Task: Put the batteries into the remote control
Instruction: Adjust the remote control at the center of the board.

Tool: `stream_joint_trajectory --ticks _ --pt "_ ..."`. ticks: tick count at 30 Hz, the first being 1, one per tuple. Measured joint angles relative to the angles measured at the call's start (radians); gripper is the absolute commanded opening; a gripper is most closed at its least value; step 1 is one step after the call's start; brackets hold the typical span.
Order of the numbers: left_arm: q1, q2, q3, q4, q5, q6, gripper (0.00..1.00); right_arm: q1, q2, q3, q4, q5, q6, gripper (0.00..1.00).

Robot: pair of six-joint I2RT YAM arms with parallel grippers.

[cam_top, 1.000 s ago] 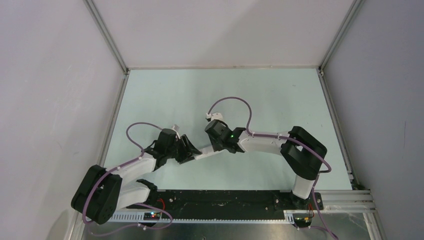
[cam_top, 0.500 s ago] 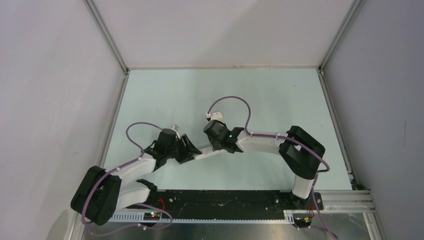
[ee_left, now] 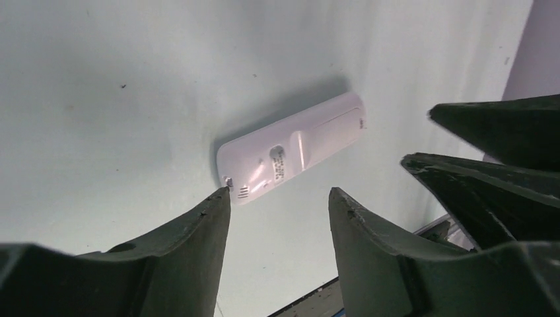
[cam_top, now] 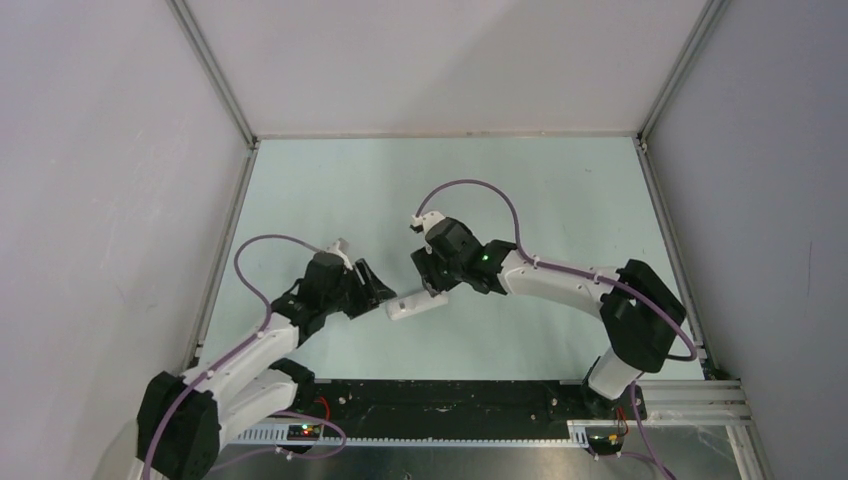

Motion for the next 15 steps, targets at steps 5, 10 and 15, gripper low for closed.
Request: stream_joint_trajectory --ticks 5,10,15 --pt "-0.005 -0.066 0.000 -0.022 -0.006 -0.002 0.50 -0.023 0.054 0.076 -0.016 -0.027 0.007 0.32" --pt "-0.072 -0.074 -0.025 -0.042 -0.008 -0.001 0.45 -0.067 0.159 0.158 -0.019 -0.015 0.051 0.29" --pt "-0.164 -0.031 -0.026 -0.049 -0.031 -0.001 0.40 -0.092 0.262 0.184 -0.045 -0.006 0.082 0.26"
